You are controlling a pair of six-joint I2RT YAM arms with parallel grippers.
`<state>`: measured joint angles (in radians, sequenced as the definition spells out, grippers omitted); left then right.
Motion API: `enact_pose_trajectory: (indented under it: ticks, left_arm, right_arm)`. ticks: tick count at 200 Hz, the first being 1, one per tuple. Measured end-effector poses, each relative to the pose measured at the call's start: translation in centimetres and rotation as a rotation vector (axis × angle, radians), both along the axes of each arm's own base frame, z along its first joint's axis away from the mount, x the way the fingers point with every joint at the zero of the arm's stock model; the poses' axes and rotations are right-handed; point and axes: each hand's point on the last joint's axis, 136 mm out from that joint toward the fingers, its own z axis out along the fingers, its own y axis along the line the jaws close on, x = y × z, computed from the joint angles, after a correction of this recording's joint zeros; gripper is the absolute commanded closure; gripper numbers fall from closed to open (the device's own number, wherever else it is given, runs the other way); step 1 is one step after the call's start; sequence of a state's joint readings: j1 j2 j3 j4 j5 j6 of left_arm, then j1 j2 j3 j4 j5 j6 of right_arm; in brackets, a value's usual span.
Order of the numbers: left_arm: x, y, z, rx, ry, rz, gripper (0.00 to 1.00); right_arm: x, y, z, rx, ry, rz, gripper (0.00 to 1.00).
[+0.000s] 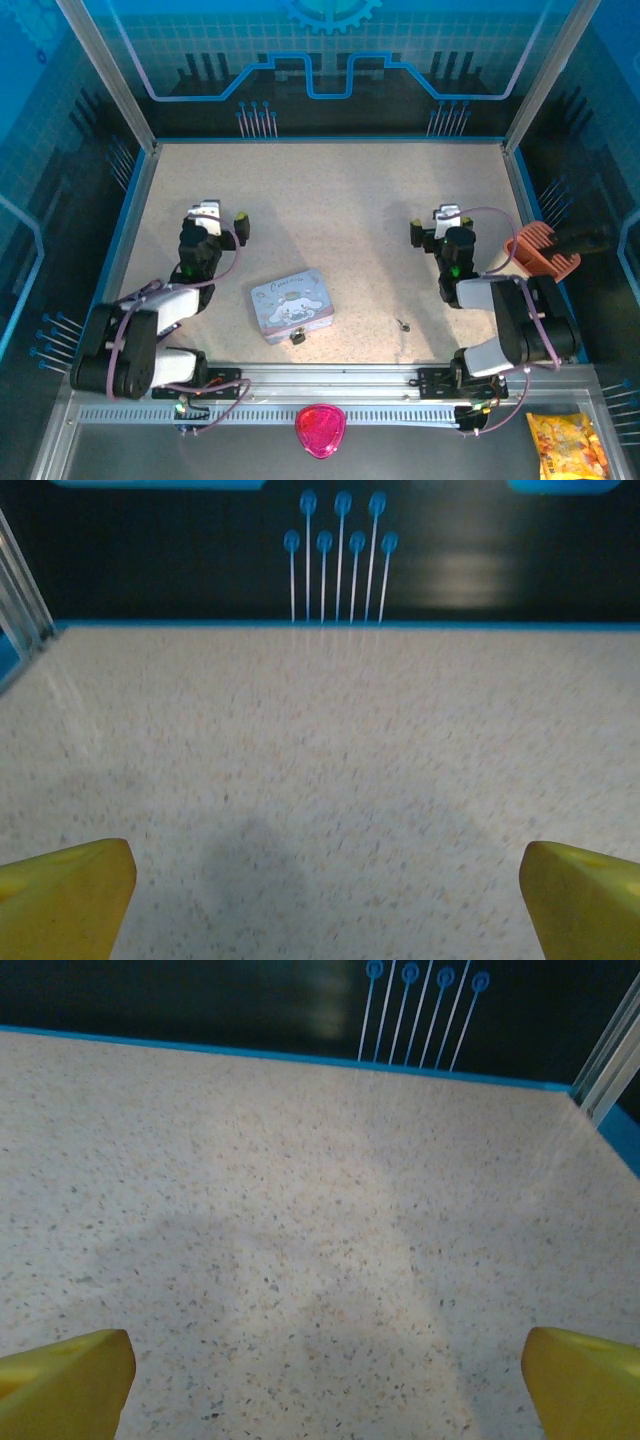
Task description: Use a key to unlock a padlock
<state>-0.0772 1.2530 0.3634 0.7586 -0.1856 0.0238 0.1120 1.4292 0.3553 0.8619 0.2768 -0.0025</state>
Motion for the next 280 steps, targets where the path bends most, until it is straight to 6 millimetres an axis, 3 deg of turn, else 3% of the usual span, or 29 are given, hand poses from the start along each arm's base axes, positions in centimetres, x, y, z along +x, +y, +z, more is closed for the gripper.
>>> enact_pose_trajectory:
  ticks: [37, 70, 87, 102, 127, 165, 209, 229, 255, 280]
  left_arm:
    - [-0.8, 0.0, 6.8, -0.127, -0.077, 0.019, 0.01]
    - [-1.8, 0.3, 13.4, -0.314, -0.065, 0.071, 0.01]
    - [-3.0, 0.5, 14.9, -0.401, -0.027, 0.106, 0.01]
    - [-4.4, 0.6, 14.5, -0.464, 0.03, 0.13, 0.01]
    - [-7.0, -0.2, 12.2, -0.546, 0.147, 0.118, 0.01]
    - [-8.9, -3.3, 9.6, -0.553, 0.329, 0.004, 0.01]
    - [-11.4, -10.5, 6.4, -0.457, 0.523, -0.2, 0.01]
    - [-12.8, -13.1, 5.1, -0.4, 0.589, -0.268, 0.01]
    - [-14.2, -14.8, 4.4, -0.364, 0.627, -0.303, 0.01]
    - [-14.8, -15.7, 4.2, -0.36, 0.63, -0.316, 0.01]
  right_arm:
    - [-1.1, 1.3, 5.6, 0.031, -0.055, 0.054, 0.0]
    - [-3.0, 2.5, 14.5, 0.193, -0.128, 0.1, 0.0]
    - [-4.9, 3.0, 18.3, 0.308, -0.142, 0.118, 0.0]
    - [-6.7, 3.0, 19.5, 0.393, -0.129, 0.125, 0.0]
    - [-9.3, 3.1, 18.0, 0.476, -0.032, 0.137, 0.0]
    - [-12.8, 5.5, 14.1, 0.478, 0.197, 0.203, 0.0]
    - [-17.5, 9.5, 11.3, 0.375, 0.414, 0.307, 0.03]
    - [-19.1, 9.7, 9.6, 0.349, 0.497, 0.278, 0.07]
    - [-21.0, 10.0, 7.1, 0.349, 0.587, 0.226, 0.13]
    - [-22.5, 10.0, 2.8, 0.351, 0.69, 0.138, 0.21]
